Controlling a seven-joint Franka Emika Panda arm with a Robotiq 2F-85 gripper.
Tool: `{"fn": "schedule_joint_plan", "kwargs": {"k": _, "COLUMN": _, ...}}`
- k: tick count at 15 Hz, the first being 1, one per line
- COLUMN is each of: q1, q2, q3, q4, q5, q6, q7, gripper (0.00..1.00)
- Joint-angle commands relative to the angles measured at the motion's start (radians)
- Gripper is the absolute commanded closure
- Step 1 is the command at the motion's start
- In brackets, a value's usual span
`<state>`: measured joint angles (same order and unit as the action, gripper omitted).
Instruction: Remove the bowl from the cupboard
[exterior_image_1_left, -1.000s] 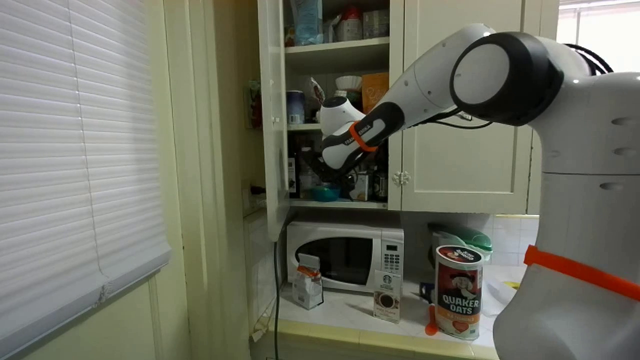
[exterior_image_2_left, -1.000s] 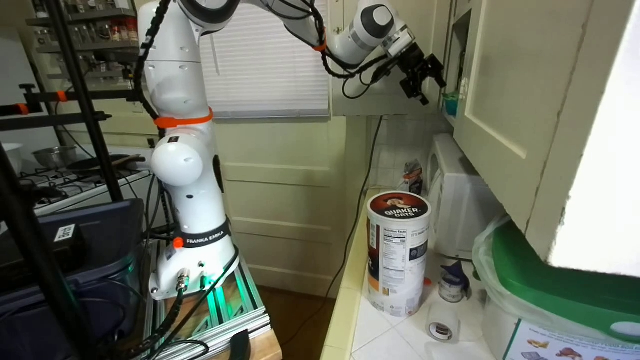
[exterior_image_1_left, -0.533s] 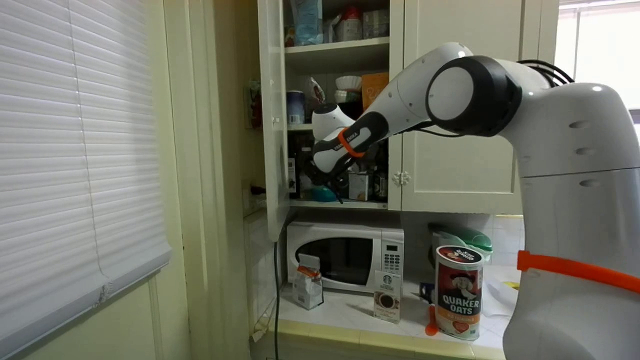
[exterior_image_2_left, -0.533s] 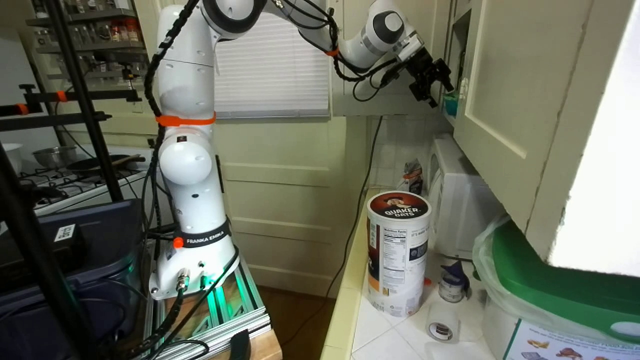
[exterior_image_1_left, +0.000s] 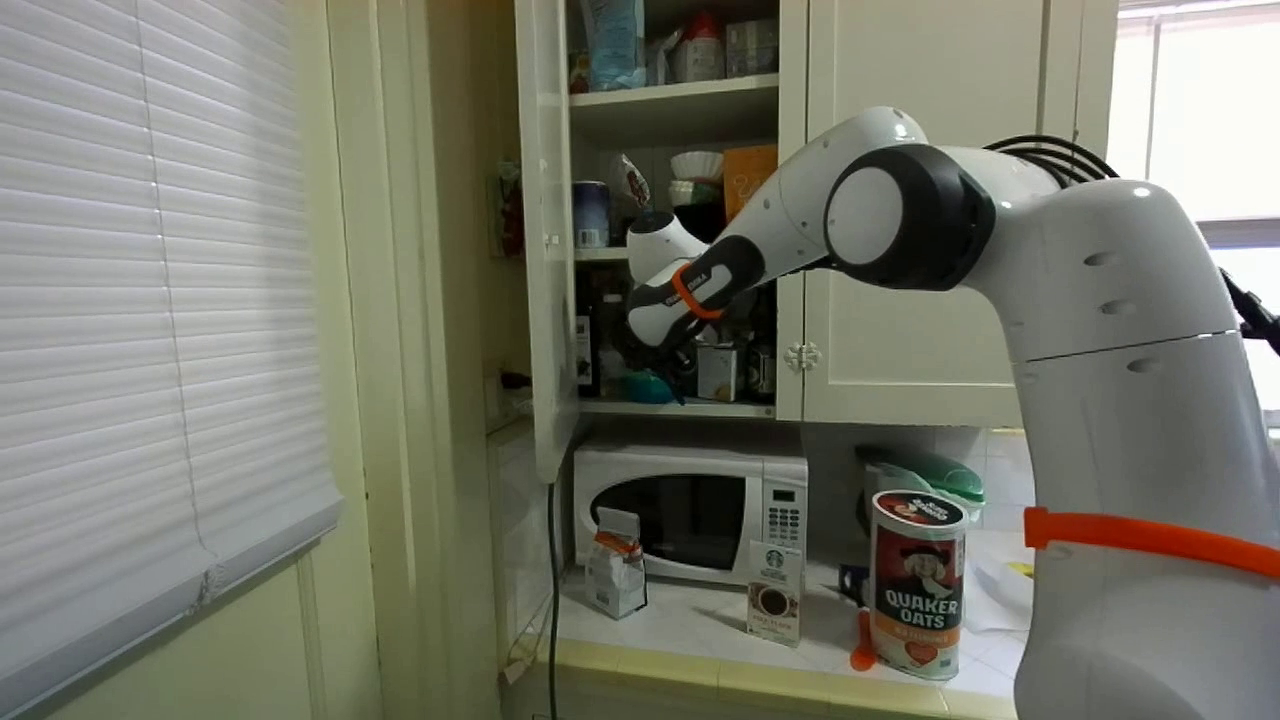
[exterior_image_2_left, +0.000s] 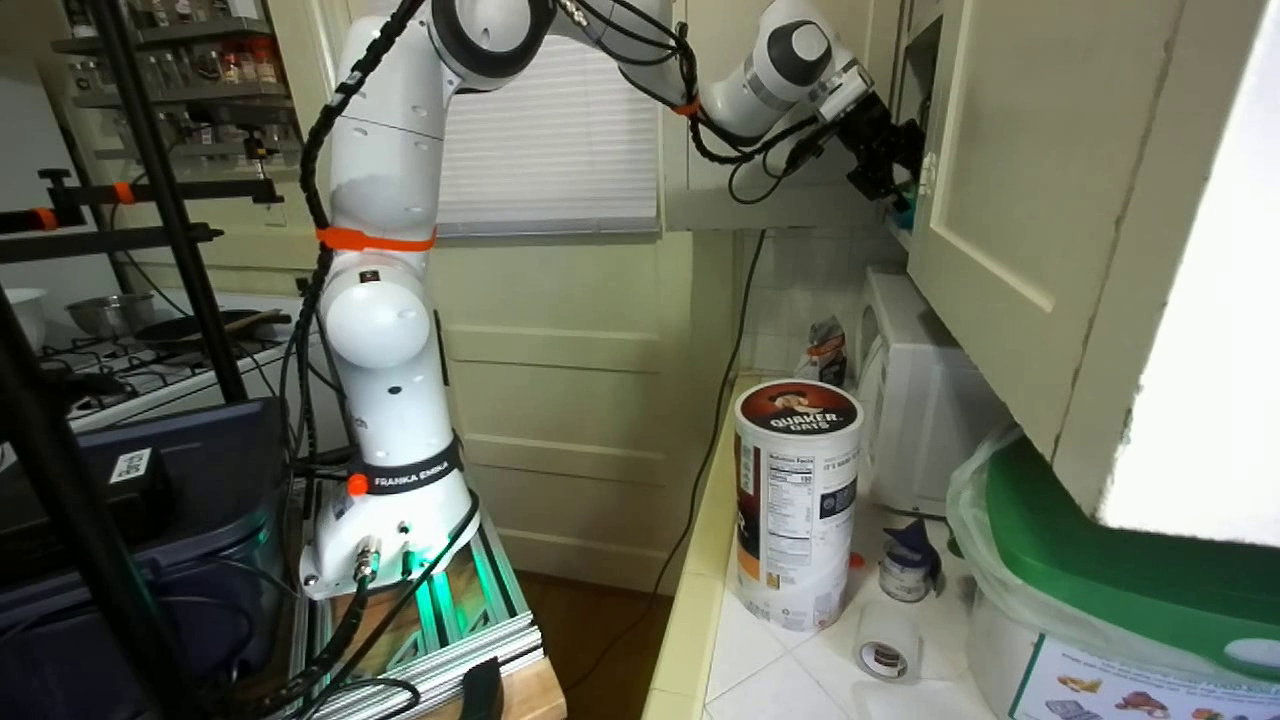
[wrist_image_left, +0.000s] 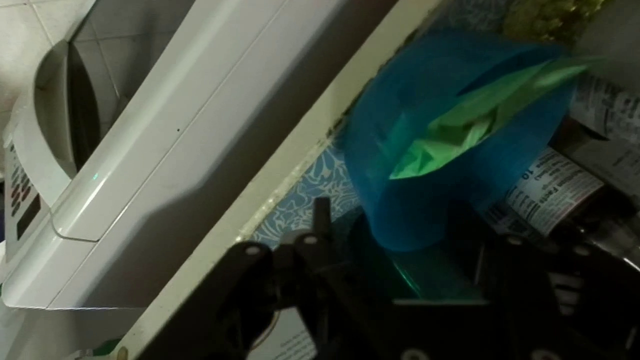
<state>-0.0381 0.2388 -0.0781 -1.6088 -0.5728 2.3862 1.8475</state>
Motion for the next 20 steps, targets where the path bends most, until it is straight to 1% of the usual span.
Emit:
{"fn": "schedule_joint_plan", "kwargs": {"k": 1, "q1": 0.032, "q2": 0.040, "q3": -0.038, "q4": 0.047, "q5": 0.016, "q6": -0.028, "q7": 0.021, "gripper": 0.69}}
{"fn": "schedule_joint_plan", "kwargs": {"k": 5, "q1": 0.039, "q2": 0.053, "q3": -0.051, "q4": 0.050, "q5": 0.025, "q6": -0.030, "q7": 0.006, "gripper": 0.99}}
{"fn": "schedule_joint_plan", "kwargs": {"k": 7, "q1": 0.044, "q2": 0.039, "q3": -0.059, "q4": 0.036, "q5": 0.021, "q6": -0.031, "q7": 0.009, "gripper": 1.00}}
{"fn": "schedule_joint_plan", "kwargs": {"k": 9, "q1": 0.040, "q2": -0.008, "q3": -0.049, "q4": -0.001, "q5": 0.058, "q6": -0.061, "q7": -0.033, "gripper": 1.00}}
{"fn": "schedule_joint_plan", "kwargs": {"k": 12, "q1": 0.013, "q2": -0.121, "q3": -0.034, "q4": -0.100, "q5": 0.154, "q6": -0.104, "q7": -0.201, "gripper": 0.99}}
{"fn": "schedule_joint_plan", "kwargs": {"k": 15, "q1": -0.016, "q2": -0.226, "q3": -0.033, "q4": -0.183, "q5": 0.249, "q6": -0.134, "q7": -0.398, "gripper": 0.99}}
{"fn": "schedule_joint_plan", "kwargs": {"k": 17, "q1": -0.038, "q2": -0.299, "q3": -0.028, "q4": -0.258, "q5": 0.332, "q6": -0.128, "q7": -0.569, "gripper": 0.99}}
{"fn": "schedule_joint_plan", "kwargs": {"k": 19, "q1": -0.036, "q2": -0.369, "q3": -0.045, "q4": -0.343, "q5": 0.383, "q6": -0.115, "q7": -0.717, "gripper": 0.99}}
{"fn": "schedule_joint_plan", "kwargs": {"k": 20, "q1": -0.047, "q2": -0.401, "q3": -0.036, "q4": -0.382, "q5": 0.405, "q6": -0.115, "q7": -0.787, "gripper": 0.99}}
